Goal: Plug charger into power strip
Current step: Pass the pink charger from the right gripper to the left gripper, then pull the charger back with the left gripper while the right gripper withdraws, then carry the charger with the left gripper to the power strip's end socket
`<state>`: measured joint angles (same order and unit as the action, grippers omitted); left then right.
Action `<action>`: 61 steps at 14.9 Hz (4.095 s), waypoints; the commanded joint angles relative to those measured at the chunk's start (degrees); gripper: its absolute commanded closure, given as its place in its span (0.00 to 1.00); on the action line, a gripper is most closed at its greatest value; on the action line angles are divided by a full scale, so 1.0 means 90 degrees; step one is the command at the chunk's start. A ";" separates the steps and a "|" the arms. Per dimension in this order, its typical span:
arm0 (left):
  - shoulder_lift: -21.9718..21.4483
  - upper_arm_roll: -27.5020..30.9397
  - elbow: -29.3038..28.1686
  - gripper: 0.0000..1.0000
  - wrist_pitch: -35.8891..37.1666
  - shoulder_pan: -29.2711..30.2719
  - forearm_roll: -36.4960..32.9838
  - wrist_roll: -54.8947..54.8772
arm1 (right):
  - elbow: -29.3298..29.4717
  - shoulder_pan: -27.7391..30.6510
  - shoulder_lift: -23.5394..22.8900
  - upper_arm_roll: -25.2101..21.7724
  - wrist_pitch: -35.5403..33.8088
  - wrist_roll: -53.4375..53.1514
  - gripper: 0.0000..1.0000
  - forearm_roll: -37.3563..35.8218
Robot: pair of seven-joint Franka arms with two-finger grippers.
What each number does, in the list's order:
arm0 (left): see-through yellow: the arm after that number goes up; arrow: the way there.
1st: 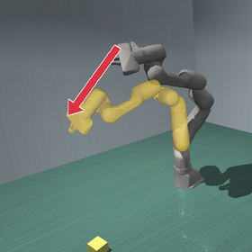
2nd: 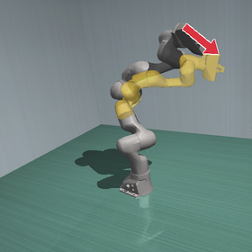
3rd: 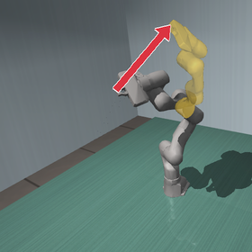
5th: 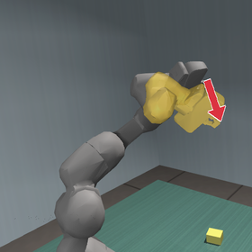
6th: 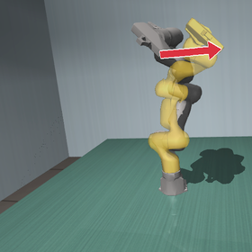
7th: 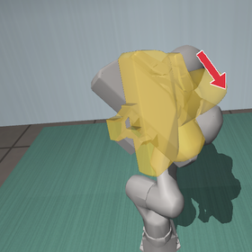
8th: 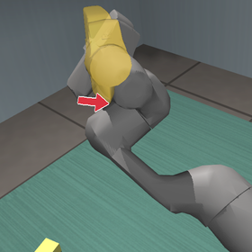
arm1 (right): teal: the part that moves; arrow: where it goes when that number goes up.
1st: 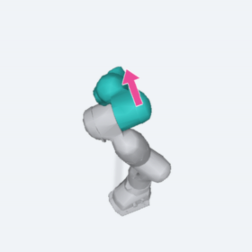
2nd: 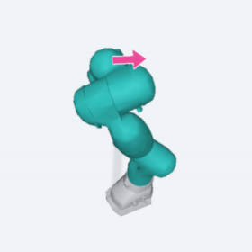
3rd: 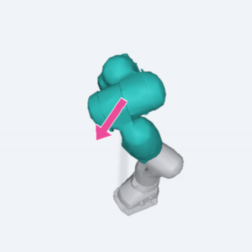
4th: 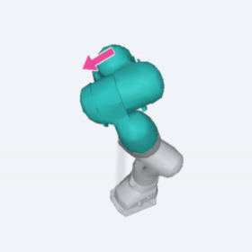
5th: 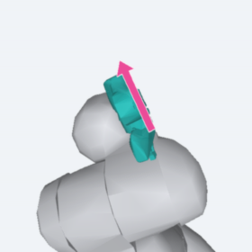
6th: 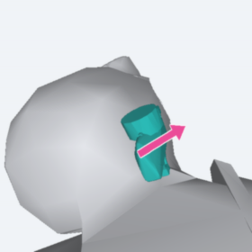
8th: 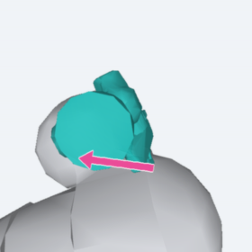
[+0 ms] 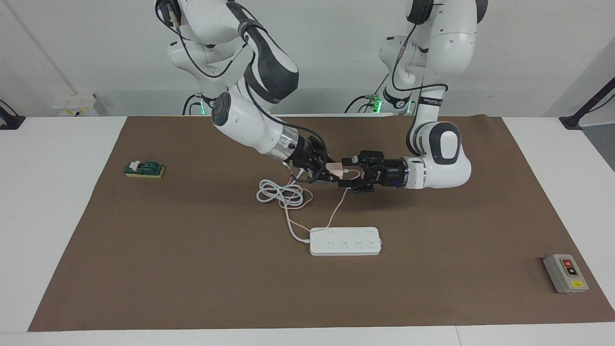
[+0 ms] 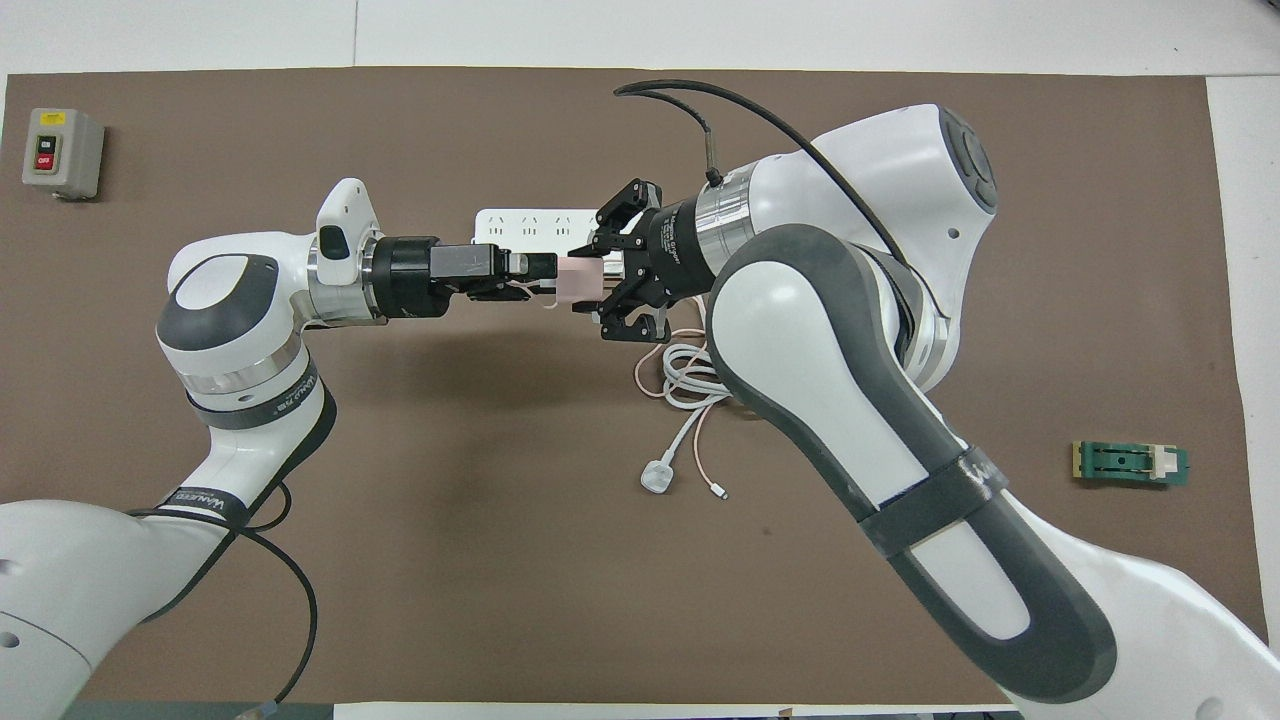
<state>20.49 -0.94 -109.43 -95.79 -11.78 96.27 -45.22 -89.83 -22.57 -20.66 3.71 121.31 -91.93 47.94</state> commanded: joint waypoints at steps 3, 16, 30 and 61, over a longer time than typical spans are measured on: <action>-0.0118 0.0065 -0.0136 0.11 -0.0011 -0.0059 0.0046 -0.0112 | 0.0098 0.0076 -0.0019 0.0027 -0.0139 0.0127 1.00 0.0133; -0.0109 0.0065 -0.0126 0.93 -0.0148 -0.0068 -0.0023 -0.0180 | 0.0098 0.0076 -0.0019 0.0027 -0.0129 0.0156 1.00 0.0143; -0.0467 0.0221 0.0362 1.00 -0.0984 0.0195 -0.0976 0.0803 | 0.0108 0.0105 -0.0009 0.0008 -0.0168 0.0147 0.00 0.0133; -0.1750 0.0094 0.1720 1.00 -0.1129 0.0500 -0.9837 1.0992 | 0.0480 0.2683 0.1308 -0.0051 -0.2951 0.9850 0.00 -0.4758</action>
<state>4.23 -0.32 -94.46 -101.15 -4.57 9.82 41.91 -83.86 0.36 -11.48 2.59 95.94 -9.79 7.78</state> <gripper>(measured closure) 0.687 0.000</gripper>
